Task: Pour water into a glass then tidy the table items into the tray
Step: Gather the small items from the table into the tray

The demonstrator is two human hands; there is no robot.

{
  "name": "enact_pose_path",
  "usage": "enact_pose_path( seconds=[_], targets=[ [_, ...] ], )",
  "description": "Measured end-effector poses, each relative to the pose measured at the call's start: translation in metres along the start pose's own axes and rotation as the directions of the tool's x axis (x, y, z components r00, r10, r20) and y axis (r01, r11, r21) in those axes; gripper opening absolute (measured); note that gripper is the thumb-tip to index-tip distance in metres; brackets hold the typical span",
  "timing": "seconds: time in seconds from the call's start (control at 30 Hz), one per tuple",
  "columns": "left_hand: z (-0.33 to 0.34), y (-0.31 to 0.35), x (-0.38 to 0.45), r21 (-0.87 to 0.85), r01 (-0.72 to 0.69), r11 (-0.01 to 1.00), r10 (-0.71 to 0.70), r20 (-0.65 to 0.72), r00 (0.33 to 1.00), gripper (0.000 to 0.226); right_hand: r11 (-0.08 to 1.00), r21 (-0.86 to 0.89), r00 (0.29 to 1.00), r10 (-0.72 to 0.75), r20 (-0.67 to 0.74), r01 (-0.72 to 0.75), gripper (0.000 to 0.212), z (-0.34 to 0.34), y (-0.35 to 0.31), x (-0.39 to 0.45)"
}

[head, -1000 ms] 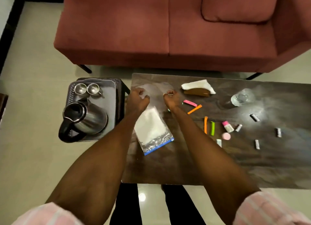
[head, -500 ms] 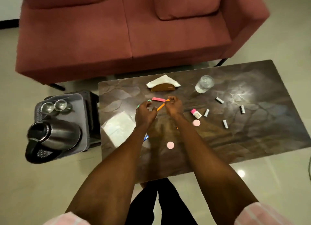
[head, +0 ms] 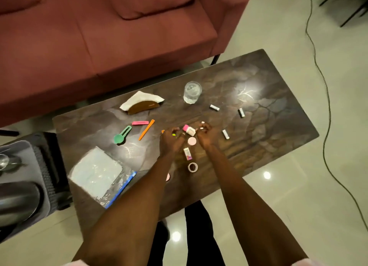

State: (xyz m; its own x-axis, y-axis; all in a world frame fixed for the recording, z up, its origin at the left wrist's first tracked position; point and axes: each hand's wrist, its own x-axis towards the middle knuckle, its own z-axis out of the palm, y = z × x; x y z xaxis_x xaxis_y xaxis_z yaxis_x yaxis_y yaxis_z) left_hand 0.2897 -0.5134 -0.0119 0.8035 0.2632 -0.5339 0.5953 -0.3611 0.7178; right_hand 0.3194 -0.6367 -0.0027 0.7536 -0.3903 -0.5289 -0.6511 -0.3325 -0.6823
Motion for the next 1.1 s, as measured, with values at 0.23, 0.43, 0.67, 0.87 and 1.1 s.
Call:
enact_pose_path(
  seconds=[0.23,0.43,0.67,0.87,1.1],
  targets=[
    [0.103,0.060,-0.008,0.004,-0.040,0.999,0.040,0.005,0.999,0.021,0.988,-0.130,0.992,0.091,0.082,-0.080,0.036,-0.051,0.064,0.063],
    [0.157,0.033,0.057,0.102,0.042,0.994,-0.045,0.022,0.999,0.015,0.976,-0.175,0.991,0.134,0.013,-0.129,0.026,-0.080,0.094,0.123],
    [0.181,0.029,0.080,0.340,0.018,0.940,0.001,-0.054,0.999,0.023,0.964,-0.210,0.987,0.161,-0.029,-0.164,0.020,-0.091,0.115,0.153],
    [0.187,0.032,0.087,0.424,0.054,0.904,-0.038,-0.045,0.998,0.042,0.957,-0.252,0.989,0.145,-0.010,-0.143,0.027,-0.089,0.115,0.159],
    [0.197,0.030,0.098,0.517,0.050,0.855,-0.038,-0.033,0.999,0.048,0.940,-0.329,0.994,0.105,0.042,-0.085,0.034,-0.084,0.117,0.162]
  ],
)
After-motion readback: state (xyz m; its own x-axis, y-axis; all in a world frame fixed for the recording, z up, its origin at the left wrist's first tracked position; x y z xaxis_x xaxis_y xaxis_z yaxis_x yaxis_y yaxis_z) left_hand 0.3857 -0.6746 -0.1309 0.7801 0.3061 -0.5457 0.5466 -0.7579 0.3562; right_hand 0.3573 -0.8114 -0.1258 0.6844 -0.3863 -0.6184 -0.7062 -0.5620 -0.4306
